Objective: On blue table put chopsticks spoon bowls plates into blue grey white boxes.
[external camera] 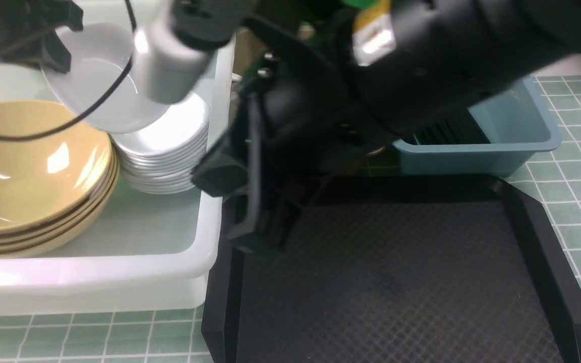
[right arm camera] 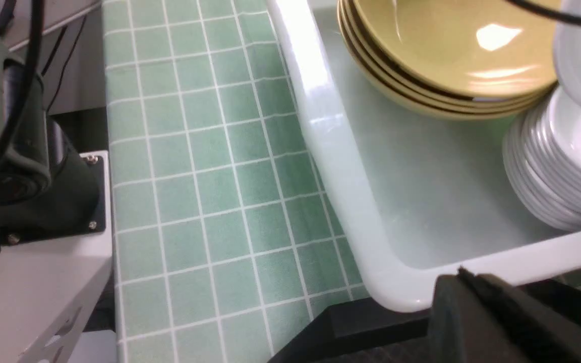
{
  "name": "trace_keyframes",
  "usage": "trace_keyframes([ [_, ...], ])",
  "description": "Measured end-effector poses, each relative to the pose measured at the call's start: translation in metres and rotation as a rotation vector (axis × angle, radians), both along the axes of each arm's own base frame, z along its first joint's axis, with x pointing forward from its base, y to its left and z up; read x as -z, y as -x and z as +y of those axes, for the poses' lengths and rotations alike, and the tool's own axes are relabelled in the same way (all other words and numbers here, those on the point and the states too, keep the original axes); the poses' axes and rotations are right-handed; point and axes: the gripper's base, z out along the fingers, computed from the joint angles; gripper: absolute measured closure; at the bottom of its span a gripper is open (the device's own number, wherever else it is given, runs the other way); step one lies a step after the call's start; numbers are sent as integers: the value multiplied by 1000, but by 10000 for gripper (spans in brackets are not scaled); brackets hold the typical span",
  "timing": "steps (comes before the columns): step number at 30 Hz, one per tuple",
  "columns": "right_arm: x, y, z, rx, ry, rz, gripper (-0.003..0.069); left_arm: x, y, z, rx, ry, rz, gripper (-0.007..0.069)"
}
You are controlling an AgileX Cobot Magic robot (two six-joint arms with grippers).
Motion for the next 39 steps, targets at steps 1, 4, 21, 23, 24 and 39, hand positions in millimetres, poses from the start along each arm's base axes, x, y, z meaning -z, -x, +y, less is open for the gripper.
trace_keyframes([
  [1, 1, -1, 1, 0, 2, 2, 613, 1, 0, 0, 2, 3, 4, 618],
  [4, 5, -3, 4, -4, 25, 10, 612, 17, -13, -2, 9, 31, -26, 618],
  [21, 11, -3, 0, -13, 101, 16, 609, 76, -48, 0, 90, -17, 59, 364],
  [23, 11, -3, 0, -13, 103, 15, 608, 77, -48, 1, 103, -50, 69, 280],
  [24, 11, -3, 0, -13, 103, 15, 607, 77, -47, 2, 106, -64, 71, 242],
  [39, 12, -10, -9, 94, 189, -13, 602, 7, -22, 5, 113, -163, -58, 156],
])
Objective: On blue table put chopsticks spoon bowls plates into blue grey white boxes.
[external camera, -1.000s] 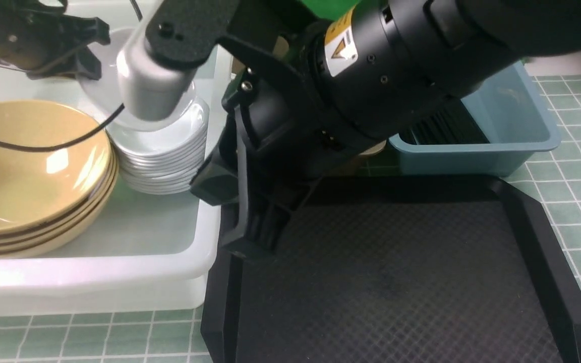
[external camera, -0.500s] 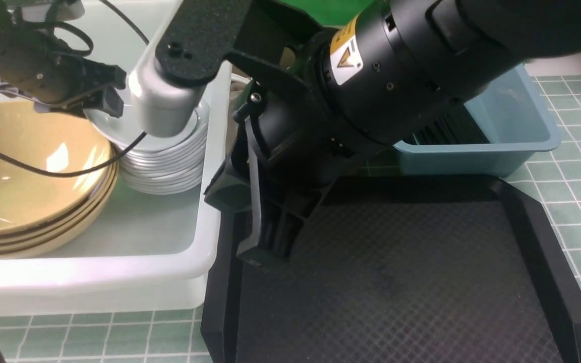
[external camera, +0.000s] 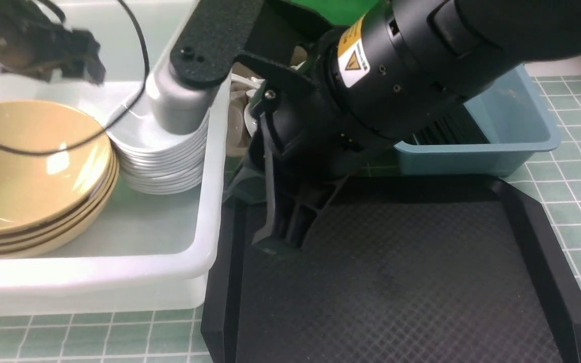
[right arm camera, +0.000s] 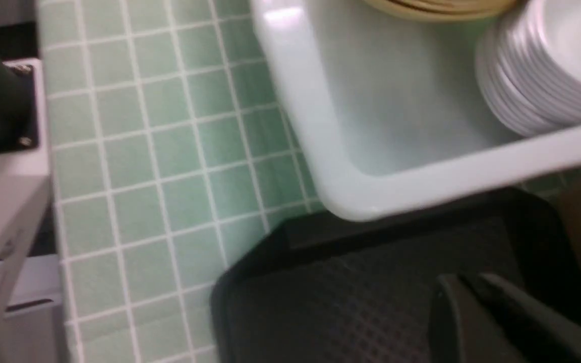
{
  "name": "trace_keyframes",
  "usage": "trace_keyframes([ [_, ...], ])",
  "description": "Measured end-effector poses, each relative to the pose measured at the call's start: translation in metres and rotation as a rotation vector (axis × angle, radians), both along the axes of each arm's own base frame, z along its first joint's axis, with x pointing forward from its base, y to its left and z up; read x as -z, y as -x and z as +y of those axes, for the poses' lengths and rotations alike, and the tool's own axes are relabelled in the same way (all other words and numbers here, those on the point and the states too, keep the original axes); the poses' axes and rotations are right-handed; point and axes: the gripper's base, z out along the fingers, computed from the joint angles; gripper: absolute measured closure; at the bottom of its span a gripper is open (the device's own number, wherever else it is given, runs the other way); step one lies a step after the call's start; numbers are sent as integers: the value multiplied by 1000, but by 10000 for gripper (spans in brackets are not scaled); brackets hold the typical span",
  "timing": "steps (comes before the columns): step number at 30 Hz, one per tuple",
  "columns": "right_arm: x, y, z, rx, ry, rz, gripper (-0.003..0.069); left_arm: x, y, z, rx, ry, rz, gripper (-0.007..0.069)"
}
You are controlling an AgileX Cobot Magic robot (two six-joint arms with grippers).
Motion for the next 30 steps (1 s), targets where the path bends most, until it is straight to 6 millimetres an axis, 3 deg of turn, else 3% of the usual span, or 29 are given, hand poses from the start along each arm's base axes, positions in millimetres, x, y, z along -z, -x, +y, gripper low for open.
trace_keyframes([
  [2, -1, 0, -4, 24, 19, -10, 601, -10, 7, -1, -4, 5, -11, 208],
  [4, -8, 2, -15, 70, 48, -29, 599, -37, 32, -3, 0, 8, -40, 361],
  [7, -21, 9, -30, 106, 54, -61, 596, -58, 67, -7, 11, 4, -55, 539],
  [10, -27, 17, -42, 114, 34, -80, 592, -61, 99, -9, 19, 3, -44, 608],
  [12, -26, 26, -53, 123, 14, -87, 590, -59, 130, -12, 19, 2, -57, 623],
  [17, -11, 41, -72, 119, -19, -112, 588, -40, 180, -15, 6, 1, -122, 623],
  [22, 13, 64, -101, 119, -126, -179, 582, 4, 237, -18, -27, -3, -256, 623],
  [28, 23, 94, -136, 117, -371, -311, 581, 47, 278, -19, -62, -4, -428, 623],
  [30, 25, 100, -143, 117, -417, -333, 580, 53, 285, -20, -68, -6, -476, 623],
])
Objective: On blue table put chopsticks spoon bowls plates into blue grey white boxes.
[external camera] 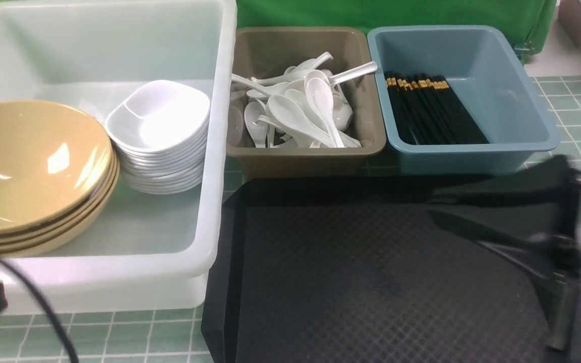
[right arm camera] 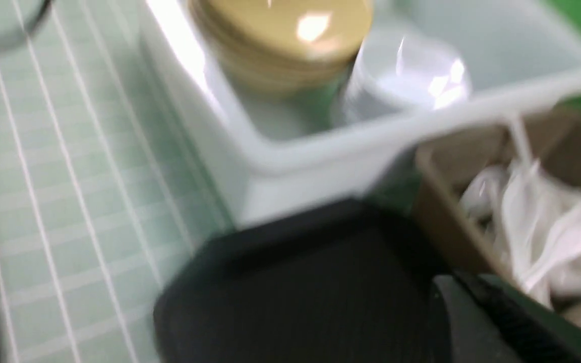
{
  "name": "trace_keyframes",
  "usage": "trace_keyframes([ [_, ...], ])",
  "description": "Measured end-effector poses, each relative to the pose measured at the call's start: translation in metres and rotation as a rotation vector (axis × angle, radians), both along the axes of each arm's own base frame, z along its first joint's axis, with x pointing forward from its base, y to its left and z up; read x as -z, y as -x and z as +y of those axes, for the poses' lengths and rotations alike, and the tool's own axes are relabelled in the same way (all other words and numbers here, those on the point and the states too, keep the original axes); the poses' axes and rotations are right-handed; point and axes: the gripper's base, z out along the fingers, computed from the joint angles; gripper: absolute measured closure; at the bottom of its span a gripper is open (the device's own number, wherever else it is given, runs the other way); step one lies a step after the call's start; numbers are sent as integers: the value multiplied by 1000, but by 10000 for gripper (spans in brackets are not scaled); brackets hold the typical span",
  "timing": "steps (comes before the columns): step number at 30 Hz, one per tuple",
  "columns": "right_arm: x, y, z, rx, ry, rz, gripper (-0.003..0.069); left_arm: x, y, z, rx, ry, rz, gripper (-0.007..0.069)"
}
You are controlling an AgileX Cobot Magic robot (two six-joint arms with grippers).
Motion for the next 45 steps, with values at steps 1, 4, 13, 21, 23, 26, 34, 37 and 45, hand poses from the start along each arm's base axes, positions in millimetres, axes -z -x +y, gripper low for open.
trace_keyframes([
  [1, 1, 7, -9, 0, -62, -29, 580, 8, 7, 0, -9, -2, -53, 623],
  [4, 3, 18, -22, -1, -144, -80, 580, 18, 16, 0, -22, -5, -131, 623],
  [13, 3, 25, -31, -2, -190, -109, 580, 40, 21, 0, -26, -6, -133, 623],
  [21, 3, 25, -31, -2, -190, -109, 572, 60, 20, 0, -23, -1, -60, 623],
  [23, 3, 25, -31, -2, -191, -109, 570, 63, 20, 0, -18, 1, -34, 623],
  [26, 3, 25, -31, -2, -191, -109, 567, 65, 21, -1, -13, 2, -9, 623],
  [34, 8, 25, -31, 0, -199, -116, 571, 67, 22, -1, -9, 3, 13, 623],
  [37, 24, 22, -38, 53, -279, -142, 620, 67, 22, -1, -8, 4, 16, 623],
  [45, 102, 26, -86, 390, -494, -158, 624, 68, 22, -1, -8, 4, 17, 623],
])
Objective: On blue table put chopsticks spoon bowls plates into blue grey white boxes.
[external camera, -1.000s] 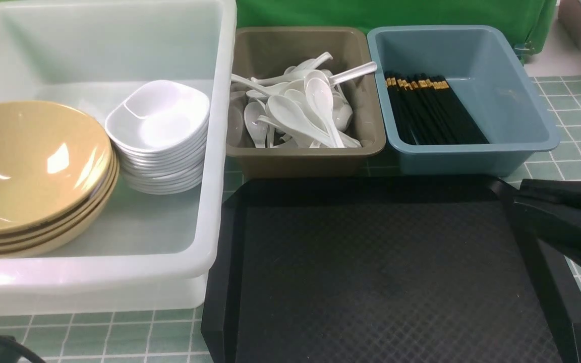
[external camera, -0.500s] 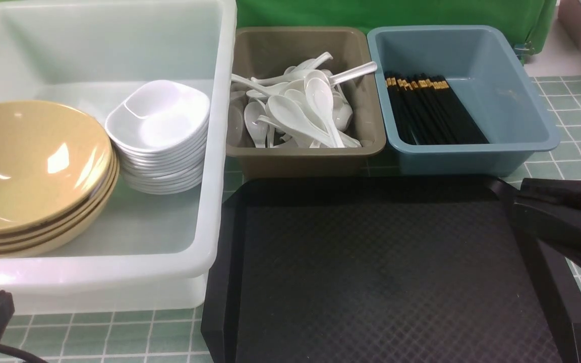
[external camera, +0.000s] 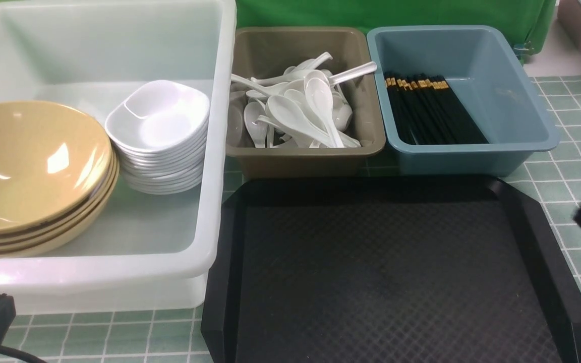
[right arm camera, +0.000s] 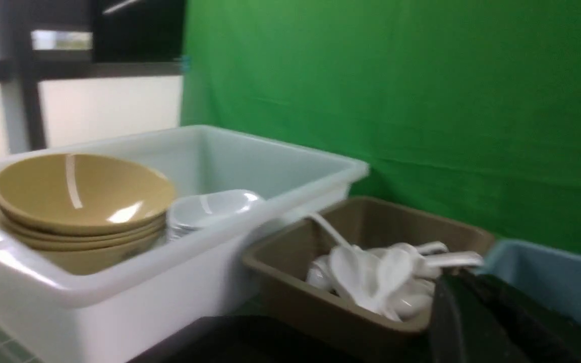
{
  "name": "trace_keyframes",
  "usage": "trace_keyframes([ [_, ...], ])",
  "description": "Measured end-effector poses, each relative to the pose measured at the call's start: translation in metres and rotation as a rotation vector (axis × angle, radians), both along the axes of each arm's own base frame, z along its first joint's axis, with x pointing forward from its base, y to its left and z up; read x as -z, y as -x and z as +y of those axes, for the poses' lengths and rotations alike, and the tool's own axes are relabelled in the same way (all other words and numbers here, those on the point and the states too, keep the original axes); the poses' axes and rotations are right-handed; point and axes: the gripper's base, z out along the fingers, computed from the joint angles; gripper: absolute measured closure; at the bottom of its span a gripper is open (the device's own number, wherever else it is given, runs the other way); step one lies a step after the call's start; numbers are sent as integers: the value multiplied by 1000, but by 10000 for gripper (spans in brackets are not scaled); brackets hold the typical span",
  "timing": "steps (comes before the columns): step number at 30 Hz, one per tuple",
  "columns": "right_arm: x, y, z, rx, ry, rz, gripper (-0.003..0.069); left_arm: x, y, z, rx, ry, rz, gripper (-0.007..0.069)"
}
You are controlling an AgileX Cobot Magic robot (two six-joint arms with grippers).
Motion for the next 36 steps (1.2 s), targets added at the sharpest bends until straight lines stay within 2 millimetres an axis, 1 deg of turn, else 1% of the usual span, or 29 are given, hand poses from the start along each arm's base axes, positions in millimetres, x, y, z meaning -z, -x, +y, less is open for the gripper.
trace_keyframes([
  [1, 2, 0, -1, 9, -6, 3, 624, 0, 0, 0, 0, 0, 0, 623],
  [2, 10, 1, -6, 48, -22, 17, 624, 0, 0, 0, 0, 0, 0, 623],
  [3, 21, 6, -16, 124, -71, 24, 624, 0, 0, 0, 0, 0, 0, 623],
  [4, 28, 9, -21, 170, -87, 22, 624, 0, 0, 0, 0, 0, 0, 623],
  [5, 32, 10, -25, 216, -95, 22, 624, 0, 0, 0, 0, 0, 0, 623],
  [6, 34, 11, -26, 225, -98, 20, 624, 0, 0, 0, 0, 0, 0, 623],
  [7, 40, 13, -31, 288, -93, 23, 624, 0, 0, 0, 0, 0, 0, 623],
  [10, 56, 16, -38, 400, -52, 55, 624, 0, 0, 0, 0, 0, 0, 623],
  [14, 75, 18, -44, 485, -25, 149, 624, 0, 0, 0, 0, 0, 0, 623],
  [19, 83, 22, -47, 533, 5, 211, 624, 0, 0, 0, 0, 0, 0, 623],
  [24, 94, 25, -49, 556, 42, 326, 624, 0, 0, 0, 0, 0, 0, 623],
  [36, 95, 25, -50, 559, 46, 333, 624, 0, 0, 0, 0, 0, 0, 623],
])
